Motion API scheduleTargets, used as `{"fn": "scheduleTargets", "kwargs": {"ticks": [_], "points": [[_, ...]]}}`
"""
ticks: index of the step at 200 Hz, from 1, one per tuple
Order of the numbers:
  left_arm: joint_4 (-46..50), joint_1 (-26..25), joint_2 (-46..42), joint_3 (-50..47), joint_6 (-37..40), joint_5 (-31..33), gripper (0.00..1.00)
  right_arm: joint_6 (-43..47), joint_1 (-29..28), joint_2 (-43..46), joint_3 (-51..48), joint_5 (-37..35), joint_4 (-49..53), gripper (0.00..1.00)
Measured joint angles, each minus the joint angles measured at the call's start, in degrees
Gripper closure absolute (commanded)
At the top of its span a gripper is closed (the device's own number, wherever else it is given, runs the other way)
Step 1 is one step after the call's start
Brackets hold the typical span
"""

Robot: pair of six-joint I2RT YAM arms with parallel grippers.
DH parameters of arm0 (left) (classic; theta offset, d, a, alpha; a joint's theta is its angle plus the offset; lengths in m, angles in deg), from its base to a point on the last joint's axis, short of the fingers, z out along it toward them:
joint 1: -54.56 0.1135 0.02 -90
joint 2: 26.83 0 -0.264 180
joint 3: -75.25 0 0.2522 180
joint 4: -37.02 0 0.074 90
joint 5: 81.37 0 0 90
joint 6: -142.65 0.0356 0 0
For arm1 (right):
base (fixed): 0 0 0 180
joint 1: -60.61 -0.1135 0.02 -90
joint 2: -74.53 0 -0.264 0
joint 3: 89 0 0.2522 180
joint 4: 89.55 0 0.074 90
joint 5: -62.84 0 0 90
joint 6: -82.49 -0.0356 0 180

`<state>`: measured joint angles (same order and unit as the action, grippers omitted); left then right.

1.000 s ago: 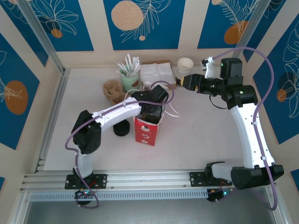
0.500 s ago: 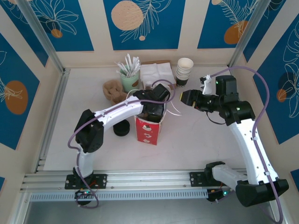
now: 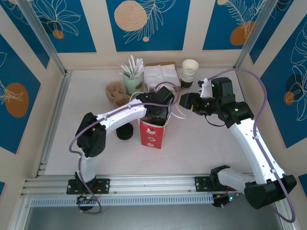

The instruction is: Pack the takeout coffee

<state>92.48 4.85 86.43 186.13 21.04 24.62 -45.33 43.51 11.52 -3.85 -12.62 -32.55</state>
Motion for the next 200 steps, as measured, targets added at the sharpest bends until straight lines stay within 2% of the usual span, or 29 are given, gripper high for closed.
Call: {"fn": "scheduleTargets", "kwargs": {"ticks": [81, 129, 200], "points": [[5.18, 0.22, 2.19, 5.35, -0.52, -1.66, 0.12, -2.14, -0.17, -0.17, -0.63, -1.31, -1.31, 0.43], [9.6, 0.22, 3.28, 7.93, -1.84, -1.9, 0.06, -4.04, -1.33, -1.16, -1.07, -3.45, -1.99, 0.43], [12.85, 0.22, 3.93, 9.97, -3.91, -2.49, 0.05, -4.57, -5.84, -5.79, -1.05, -7.21, -2.12, 0.43]]}}
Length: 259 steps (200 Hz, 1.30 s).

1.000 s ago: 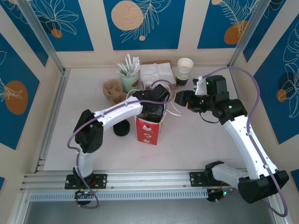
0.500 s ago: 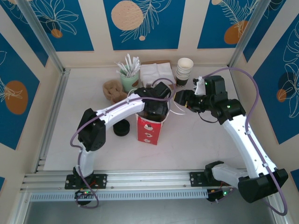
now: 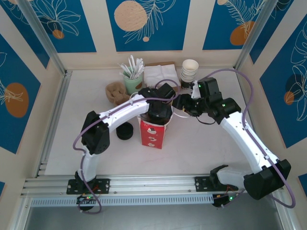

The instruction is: Pack the takeout coffee

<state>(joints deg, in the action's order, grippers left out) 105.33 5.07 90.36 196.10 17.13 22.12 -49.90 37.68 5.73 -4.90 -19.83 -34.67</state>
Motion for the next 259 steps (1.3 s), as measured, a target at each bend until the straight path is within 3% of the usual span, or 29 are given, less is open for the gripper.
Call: {"fn": "scheduleTargets", "kwargs": {"ticks": [51, 91, 125, 188, 259], "points": [[0.17, 0.0, 0.02, 0.13, -0.5, -0.24, 0.05, 0.57, -1.4, -2.54, 0.85, -3.48, 0.92, 0.51], [0.26, 0.0, 0.02, 0.31, -0.61, -0.5, 0.05, 2.4, -1.88, -5.51, 2.99, -6.08, 3.5, 0.83], [0.48, 0.0, 0.02, 0.33, -0.72, -0.68, 0.05, 4.57, -2.16, -6.03, 5.86, -8.94, 7.06, 0.95], [0.55, -0.17, -0.09, 0.33, -1.44, -1.51, 0.04, 10.54, -4.07, -9.44, 13.18, -15.78, 16.83, 1.0], [0.35, -0.17, -3.19, 0.33, -2.58, -3.02, 0.0, 12.7, -7.56, -12.13, 16.65, -22.99, 21.2, 1.0]]}}
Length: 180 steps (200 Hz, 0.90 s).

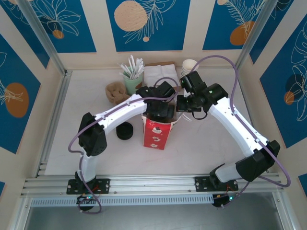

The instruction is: Pack the takeout coffee

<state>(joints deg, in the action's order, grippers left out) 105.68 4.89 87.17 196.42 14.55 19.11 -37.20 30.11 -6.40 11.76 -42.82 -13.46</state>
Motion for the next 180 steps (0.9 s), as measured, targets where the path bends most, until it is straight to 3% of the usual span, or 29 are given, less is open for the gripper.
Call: {"fn": "scheduleTargets", "kwargs": {"ticks": [123, 180], "points": [[1.33, 0.0, -4.0, 2.12, -5.11, 2.25, 0.0, -1.84, -0.87, 0.0, 2.27, -1.49, 0.72, 1.0], [4.35, -1.42, -2.27, 3.54, -4.87, 6.34, 0.0, -4.2, -2.8, -1.33, 6.4, -2.03, 2.14, 1.0]]}}
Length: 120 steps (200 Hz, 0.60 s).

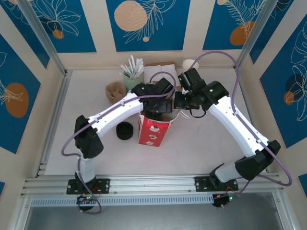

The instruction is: Pack the takeout coffee

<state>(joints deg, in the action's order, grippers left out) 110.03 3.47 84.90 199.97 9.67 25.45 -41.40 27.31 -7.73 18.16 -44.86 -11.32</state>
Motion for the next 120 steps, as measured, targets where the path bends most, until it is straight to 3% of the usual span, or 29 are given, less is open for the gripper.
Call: {"fn": "scheduleTargets", "kwargs": {"ticks": [65, 120], "points": [[0.74, -1.07, 2.54, 3.26, 2.73, 2.03, 0.0, -3.89, -0.66, -3.43, 3.67, -4.66, 6.32, 1.0], [-4.9, -1.42, 1.62, 0.17, 2.97, -0.66, 0.0, -7.23, 1.66, -2.8, 2.32, -1.77, 5.09, 1.0]]}}
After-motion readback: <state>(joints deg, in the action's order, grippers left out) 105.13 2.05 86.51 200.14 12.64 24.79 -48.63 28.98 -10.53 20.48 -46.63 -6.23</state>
